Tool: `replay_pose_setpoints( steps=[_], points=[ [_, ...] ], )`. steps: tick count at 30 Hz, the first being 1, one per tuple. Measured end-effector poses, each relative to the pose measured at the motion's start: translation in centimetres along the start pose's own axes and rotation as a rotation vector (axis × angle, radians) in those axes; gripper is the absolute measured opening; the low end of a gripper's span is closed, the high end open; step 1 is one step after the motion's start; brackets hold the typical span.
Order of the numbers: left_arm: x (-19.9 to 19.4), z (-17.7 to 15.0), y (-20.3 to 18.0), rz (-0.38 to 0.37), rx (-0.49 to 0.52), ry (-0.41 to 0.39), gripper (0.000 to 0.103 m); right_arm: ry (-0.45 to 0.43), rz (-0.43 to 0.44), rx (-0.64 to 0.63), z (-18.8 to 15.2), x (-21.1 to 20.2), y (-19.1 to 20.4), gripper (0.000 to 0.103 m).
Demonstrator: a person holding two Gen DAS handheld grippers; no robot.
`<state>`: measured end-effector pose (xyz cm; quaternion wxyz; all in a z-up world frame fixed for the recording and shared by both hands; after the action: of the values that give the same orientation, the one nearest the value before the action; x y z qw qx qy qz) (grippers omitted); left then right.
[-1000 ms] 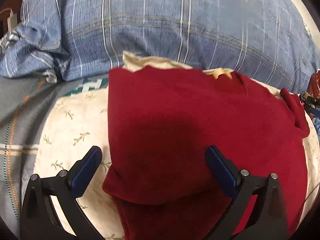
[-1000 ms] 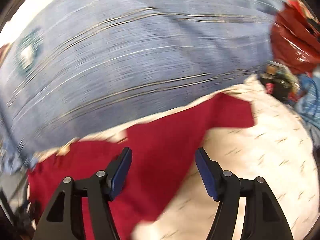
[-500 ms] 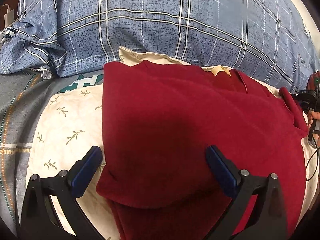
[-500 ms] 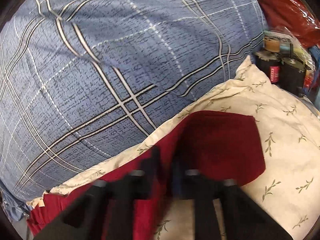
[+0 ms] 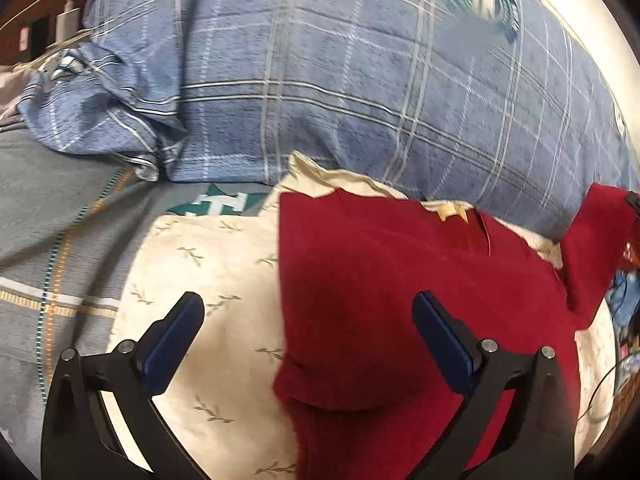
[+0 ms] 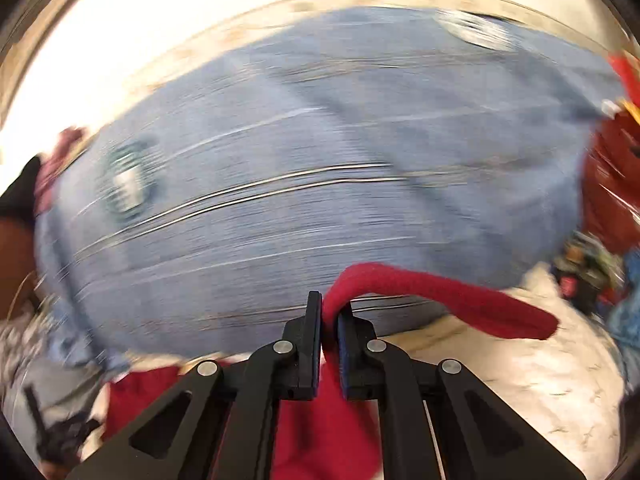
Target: Fold small clothes
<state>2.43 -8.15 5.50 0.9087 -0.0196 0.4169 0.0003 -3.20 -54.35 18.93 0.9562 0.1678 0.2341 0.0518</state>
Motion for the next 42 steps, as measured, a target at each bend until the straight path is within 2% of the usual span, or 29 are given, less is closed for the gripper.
replay_pose_setpoints(
  steps=[3,7,9,10,12,15,18,25,32,33,34,35,36,39,42],
  points=[
    [-0.3,0.3,0.8,-0.002,-0.018,-0.009,0.103,0.085,0.113,-0.099,-2.4,2.0,6.6,0.006],
    [-0.6,0.4,1.3,0.0,-0.031,-0.018,0.103,0.258,0.227,-0.2,-9.5,7.3,13.9,0.007],
    [-0.6,0.4,1.5,-0.001,-0.034,-0.016,0.103,0.358,0.251,-0.21,-13.2,9.8,15.4,0.011],
    [-0.6,0.3,1.5,-0.002,-0.033,-0.013,0.103,0.414,0.252,-0.213,-15.0,10.9,16.0,0.015],
    [-0.6,0.3,1.5,-0.007,-0.034,-0.009,0.103,0.494,0.257,-0.226,-17.8,11.8,16.8,0.041],
    [-0.7,0.4,1.4,-0.014,-0.036,-0.011,0.103,0.457,0.271,-0.246,-18.1,10.5,17.0,0.053],
    [-0.6,0.2,1.1,-0.014,-0.031,-0.007,0.103,0.408,0.264,-0.216,-16.8,9.5,16.1,0.059],
    [-0.3,-0.2,0.4,0.016,0.011,-0.012,0.103,0.402,0.246,-0.013,-15.8,11.2,12.2,0.06],
    [-0.2,-0.4,0.0,0.033,0.043,-0.019,0.103,0.341,0.25,0.217,-15.1,12.3,9.3,0.06],
    [-0.2,-0.4,0.0,0.032,0.045,-0.019,0.103,0.331,0.246,0.229,-14.9,12.4,9.2,0.057],
    [-0.3,-0.4,0.0,0.031,0.046,-0.021,0.103,0.324,0.247,0.228,-14.7,12.4,9.2,0.052],
    [-0.3,-0.4,0.0,0.031,0.047,-0.024,0.103,0.313,0.252,0.211,-14.4,12.3,9.6,0.039],
    [-0.4,-0.4,0.0,0.031,0.046,-0.026,0.103,0.304,0.264,0.176,-14.1,12.2,10.4,0.032],
    [-0.4,-0.2,0.3,0.024,0.033,-0.024,0.103,0.305,0.339,0.033,-14.1,11.5,14.2,0.032],
    [-0.4,0.0,0.7,0.001,0.005,-0.016,0.103,0.399,0.421,-0.082,-16.2,11.9,18.2,0.036]
  ],
)
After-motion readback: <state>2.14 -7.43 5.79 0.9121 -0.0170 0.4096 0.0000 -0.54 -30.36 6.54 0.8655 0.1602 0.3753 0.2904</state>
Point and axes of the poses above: each gripper's, at about its wrist camera, not at the fingertips, and x roughly the way its jaws point, y to its left, z to its top, the point moved 2 cm from there along x, roughly the way its jaws point, and after that the axes turned 13 degrees about z, right-handed, at the moved point
